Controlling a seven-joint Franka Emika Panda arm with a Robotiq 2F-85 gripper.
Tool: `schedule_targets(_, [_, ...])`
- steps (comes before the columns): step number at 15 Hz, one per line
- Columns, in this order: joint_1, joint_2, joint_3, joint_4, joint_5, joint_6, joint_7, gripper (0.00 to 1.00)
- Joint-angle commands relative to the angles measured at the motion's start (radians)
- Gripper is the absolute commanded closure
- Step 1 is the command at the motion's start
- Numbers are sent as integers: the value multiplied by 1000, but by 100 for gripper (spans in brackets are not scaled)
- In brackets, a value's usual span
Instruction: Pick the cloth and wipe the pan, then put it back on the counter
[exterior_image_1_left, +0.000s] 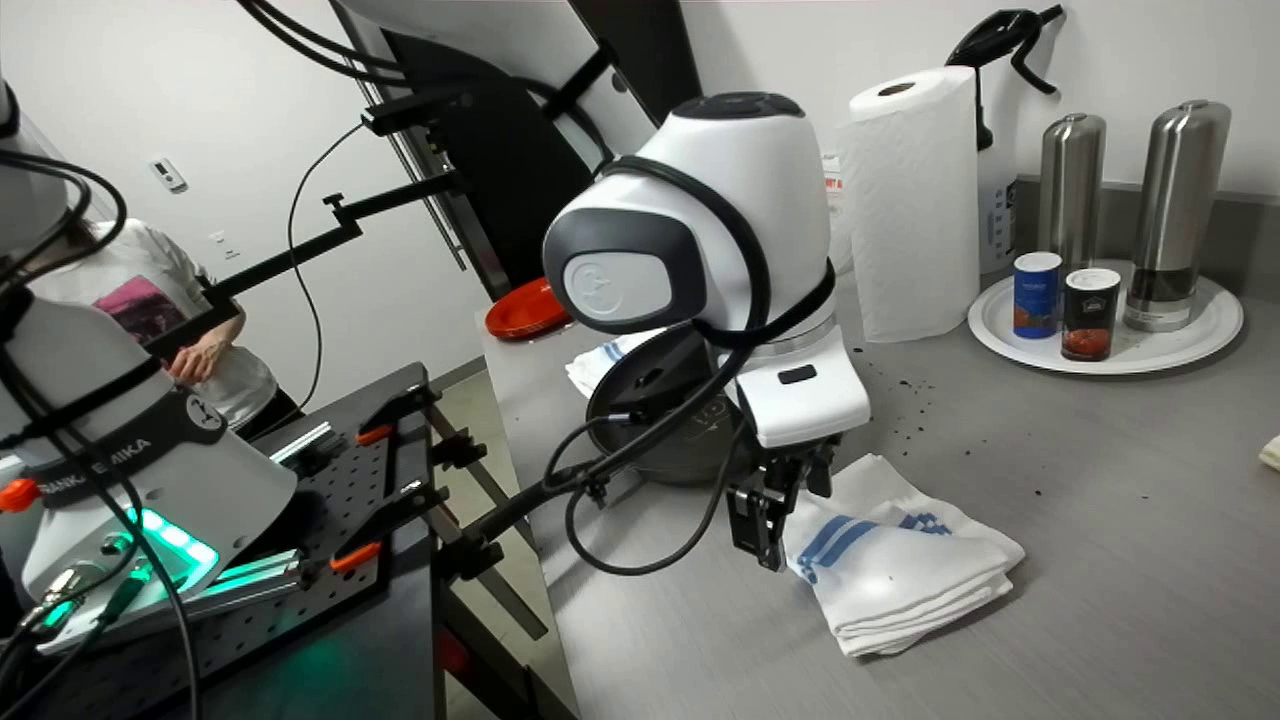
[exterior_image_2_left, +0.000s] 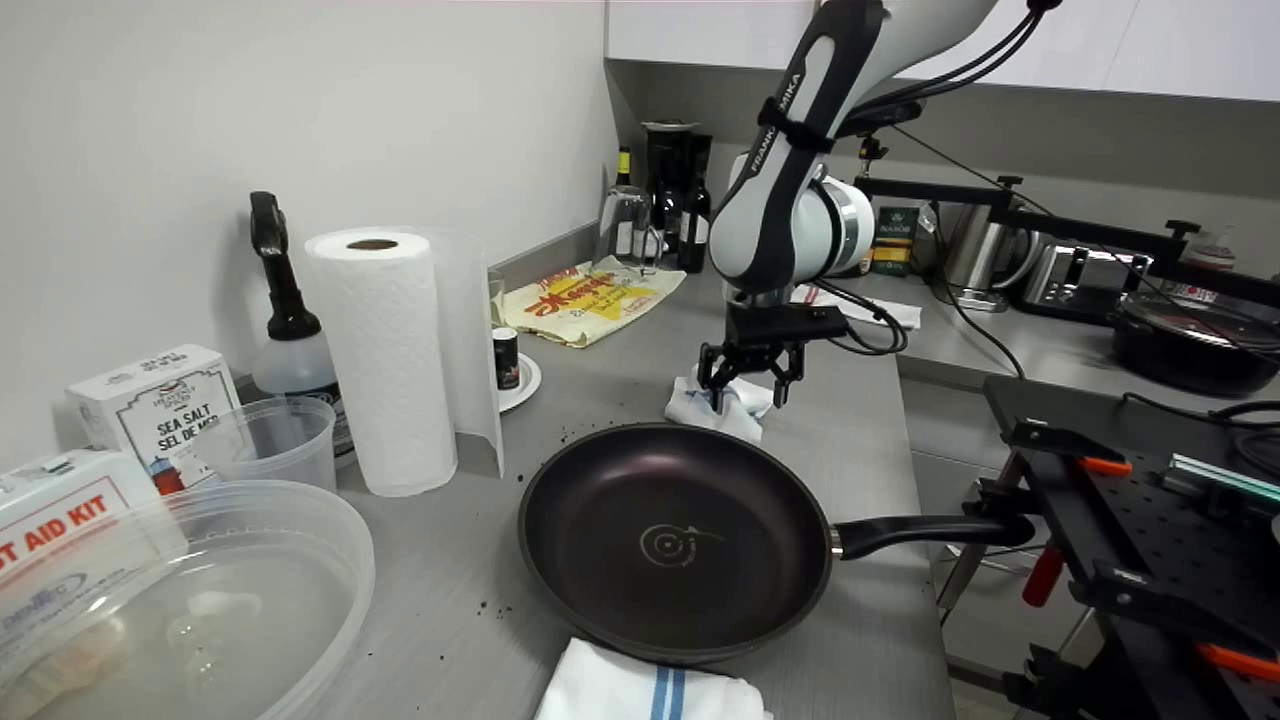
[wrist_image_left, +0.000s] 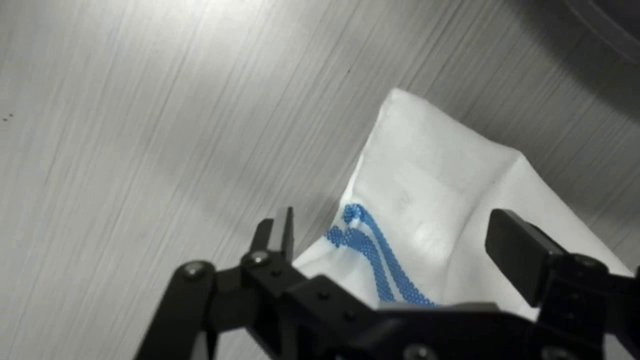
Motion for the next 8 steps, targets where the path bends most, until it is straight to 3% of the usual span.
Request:
schedule_targets(1, [32,-79,-20,-80,-20,-11,-2,0])
schedule_targets(4, [54,-135,-34,-132,-40,-1,-7,0])
schedule_targets(8, [38,-244,-12,-199,-85,-71,-93,0])
